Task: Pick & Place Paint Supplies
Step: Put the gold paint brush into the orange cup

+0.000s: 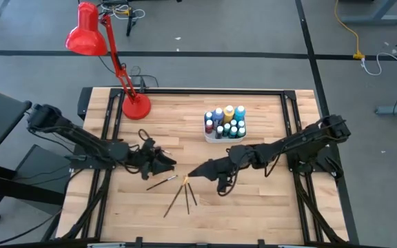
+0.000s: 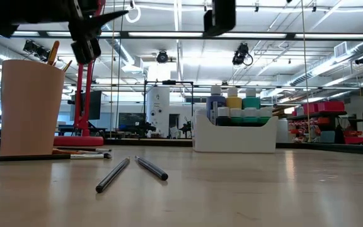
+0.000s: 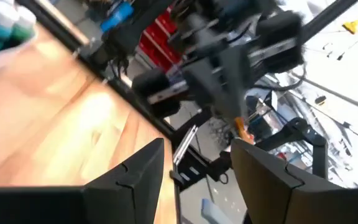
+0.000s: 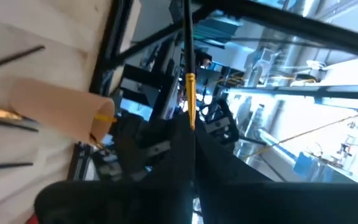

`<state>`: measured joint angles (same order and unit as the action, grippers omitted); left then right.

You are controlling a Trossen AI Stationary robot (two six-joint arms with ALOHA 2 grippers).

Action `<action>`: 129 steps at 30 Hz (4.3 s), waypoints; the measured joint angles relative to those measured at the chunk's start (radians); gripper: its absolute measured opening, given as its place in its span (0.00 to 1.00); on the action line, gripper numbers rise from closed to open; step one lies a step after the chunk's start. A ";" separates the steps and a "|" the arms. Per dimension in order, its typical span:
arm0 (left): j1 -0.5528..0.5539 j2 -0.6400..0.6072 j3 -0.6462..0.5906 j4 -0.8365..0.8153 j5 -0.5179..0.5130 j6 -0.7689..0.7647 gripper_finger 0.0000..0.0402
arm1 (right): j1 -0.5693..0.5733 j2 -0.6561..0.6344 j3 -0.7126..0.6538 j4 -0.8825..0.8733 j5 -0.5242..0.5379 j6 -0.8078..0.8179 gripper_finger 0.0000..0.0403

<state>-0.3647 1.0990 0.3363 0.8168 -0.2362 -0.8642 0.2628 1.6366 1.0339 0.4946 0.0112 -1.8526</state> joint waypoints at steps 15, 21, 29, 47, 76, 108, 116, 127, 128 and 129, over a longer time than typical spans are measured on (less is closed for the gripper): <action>0.050 0.126 0.117 -0.030 0.167 0.070 0.45 | -0.058 0.081 0.146 -0.220 0.015 -0.059 0.00; 0.057 0.125 0.117 -0.051 0.161 0.059 0.44 | -0.057 0.081 0.146 -0.222 0.059 -0.035 0.00; 0.060 0.125 0.117 -0.097 0.128 0.156 0.44 | -0.058 0.080 0.146 -0.220 0.106 -0.013 0.00; 0.058 0.125 0.117 -0.116 0.125 0.379 0.44 | -0.085 0.080 0.039 -0.424 0.172 1.650 0.19; 0.059 0.125 0.117 -0.097 0.097 0.385 0.44 | -0.095 0.436 -0.170 0.086 0.210 1.986 0.33; 0.079 0.125 0.121 -0.118 0.026 0.682 0.45 | 0.004 0.009 -0.068 -0.350 0.116 1.232 0.00; 0.179 0.147 0.153 -0.236 0.260 0.333 0.45 | 0.043 0.054 0.117 -0.436 0.283 0.726 0.00; 0.193 0.146 0.153 -0.246 0.388 0.199 0.45 | 0.020 0.153 0.158 -0.339 0.303 0.341 0.00; 0.192 0.146 0.153 -0.248 0.388 0.199 0.45 | 0.020 0.160 0.158 -0.325 0.333 0.316 0.00; 0.192 0.146 0.153 -0.251 0.382 0.199 0.45 | 0.020 0.167 0.158 -0.317 0.354 0.289 0.00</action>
<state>-0.1722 1.2453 0.4892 0.5660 0.1459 -0.6647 0.2832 1.8032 1.1919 0.1771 0.3649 -1.5634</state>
